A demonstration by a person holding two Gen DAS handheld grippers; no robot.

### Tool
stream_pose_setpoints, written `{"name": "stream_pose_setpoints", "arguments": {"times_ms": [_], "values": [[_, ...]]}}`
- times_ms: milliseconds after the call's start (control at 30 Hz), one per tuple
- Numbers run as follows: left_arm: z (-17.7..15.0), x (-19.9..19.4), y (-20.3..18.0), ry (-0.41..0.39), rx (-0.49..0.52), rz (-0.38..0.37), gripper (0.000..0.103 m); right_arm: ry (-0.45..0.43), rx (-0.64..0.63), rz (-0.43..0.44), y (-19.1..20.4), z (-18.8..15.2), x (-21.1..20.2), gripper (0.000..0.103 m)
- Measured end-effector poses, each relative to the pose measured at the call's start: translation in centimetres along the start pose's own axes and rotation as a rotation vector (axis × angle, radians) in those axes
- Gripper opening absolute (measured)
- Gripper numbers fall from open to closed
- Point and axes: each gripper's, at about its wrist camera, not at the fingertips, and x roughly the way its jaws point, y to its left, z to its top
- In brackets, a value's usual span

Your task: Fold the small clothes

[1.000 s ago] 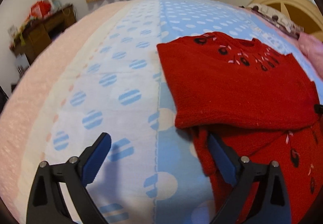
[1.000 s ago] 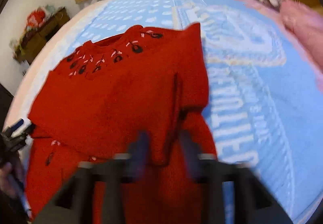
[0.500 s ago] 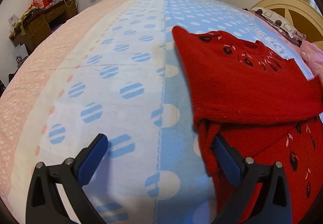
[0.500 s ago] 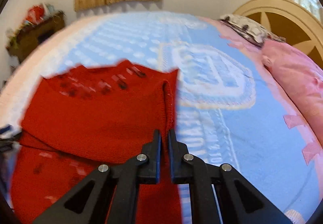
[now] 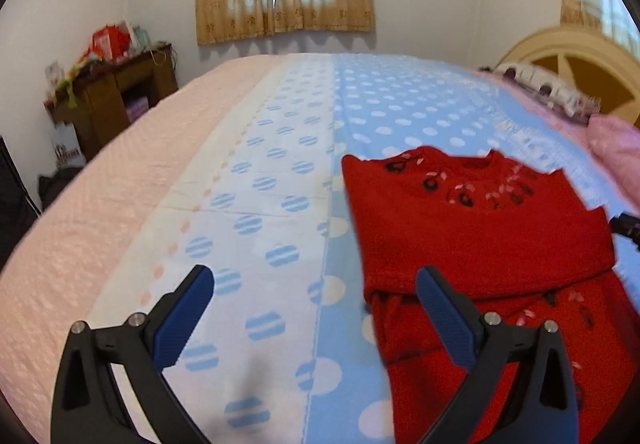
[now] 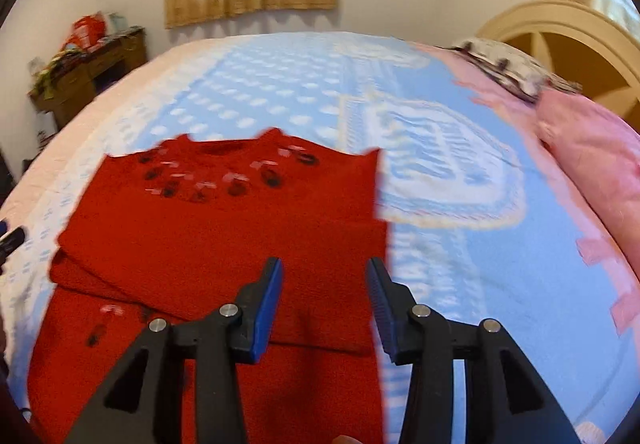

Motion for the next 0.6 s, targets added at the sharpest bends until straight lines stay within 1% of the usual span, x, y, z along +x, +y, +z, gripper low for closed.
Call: {"name": "stream_pose_setpoints", "arguments": {"times_ms": [67,133,233,300,400,600], "values": [[-0.1,1.4,-0.6,0.033,0.003,-0.002,0.103,0.015,-0.031,0.043,1.2,0.0,0.8,0.045],[-0.5,2.4,-1.0,0.057,0.012,0.016,0.103,0.058,-0.058,0.066,2.1,-0.2,2.6,0.045],[-1.2,3.8,-1.4,0.095,0.018,0.031,0.103,0.093,-0.052,0.044,1.8,-0.6,4.6,0.045],[-1.6,4.5,-1.5,0.124,0.02,0.023,0.103,0.112,-0.022,0.027,0.9,-0.8,5.9,0.045],[-1.8,4.6,-1.7,0.131,0.024,0.019,0.103,0.126,0.041,0.05,-0.7,-0.7,6.7,0.045],[-2.1,4.7,-2.4,0.14,0.06,0.036,0.103,0.129,0.067,0.032,-1.5,-0.4,6.9,0.045]]}}
